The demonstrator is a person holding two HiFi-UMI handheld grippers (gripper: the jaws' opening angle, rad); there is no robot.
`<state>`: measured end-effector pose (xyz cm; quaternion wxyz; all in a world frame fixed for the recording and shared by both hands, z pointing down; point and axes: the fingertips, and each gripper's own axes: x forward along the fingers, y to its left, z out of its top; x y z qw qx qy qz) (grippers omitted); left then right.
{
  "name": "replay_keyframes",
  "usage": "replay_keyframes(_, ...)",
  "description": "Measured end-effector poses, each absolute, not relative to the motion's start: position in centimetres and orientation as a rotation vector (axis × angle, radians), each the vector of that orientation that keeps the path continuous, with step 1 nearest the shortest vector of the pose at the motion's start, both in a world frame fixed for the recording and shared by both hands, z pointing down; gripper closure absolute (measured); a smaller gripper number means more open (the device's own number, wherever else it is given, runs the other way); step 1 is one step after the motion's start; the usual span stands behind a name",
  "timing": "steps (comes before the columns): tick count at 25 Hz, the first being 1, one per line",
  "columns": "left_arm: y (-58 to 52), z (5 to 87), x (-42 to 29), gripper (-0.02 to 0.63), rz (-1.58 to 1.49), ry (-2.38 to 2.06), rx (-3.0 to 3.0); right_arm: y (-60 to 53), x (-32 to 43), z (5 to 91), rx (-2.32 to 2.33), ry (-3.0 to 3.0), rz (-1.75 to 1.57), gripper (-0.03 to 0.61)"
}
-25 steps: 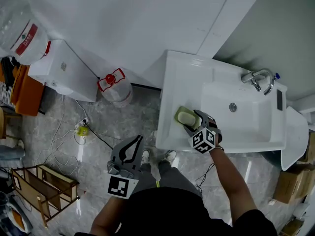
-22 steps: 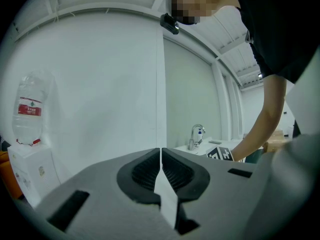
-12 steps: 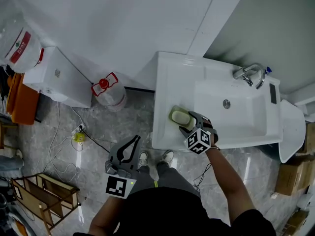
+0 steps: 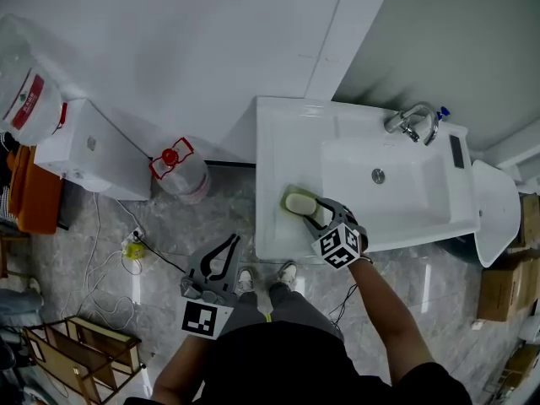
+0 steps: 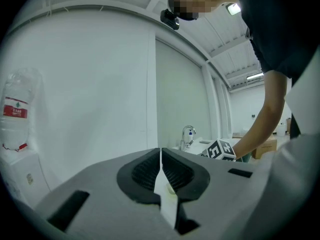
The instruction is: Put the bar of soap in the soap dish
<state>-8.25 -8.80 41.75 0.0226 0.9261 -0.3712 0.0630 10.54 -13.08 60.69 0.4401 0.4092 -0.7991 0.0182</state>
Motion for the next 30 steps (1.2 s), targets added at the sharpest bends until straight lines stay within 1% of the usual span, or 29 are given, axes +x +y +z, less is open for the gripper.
replay_keyframes(6,-8.8,41.3,-7.3,0.584,0.190,-1.099,2.898,-11.9,10.6,58.7,1.234,-2.051,0.192,0.463)
replay_keyframes(9,-8.8,41.1,-7.2,0.584,0.198,-1.076,2.918,-11.0,11.2,58.4,1.344,-2.077,0.289,0.482)
replay_keyframes(12,-8.8,40.7,-6.8,0.584,0.193,-1.053,2.944,-10.5,12.5,57.3,1.450,-2.094,0.368,0.514)
replay_keyframes(18,-9.1,40.0,-6.7,0.584,0.192,-1.021,2.970,-10.0,16.1,53.7,1.682,-2.099,0.448,0.565)
replay_keyframes(25,-10.9,39.0,-7.2,0.584,0.201,-1.041,3.009,-8.6,20.3,46.2,2.005,-2.192,0.519,0.566)
replay_keyframes(30,-11.8,38.2,-6.7,0.584,0.181,-1.039,3.035,-6.9,23.0,39.2,2.166,-2.236,0.371,0.566)
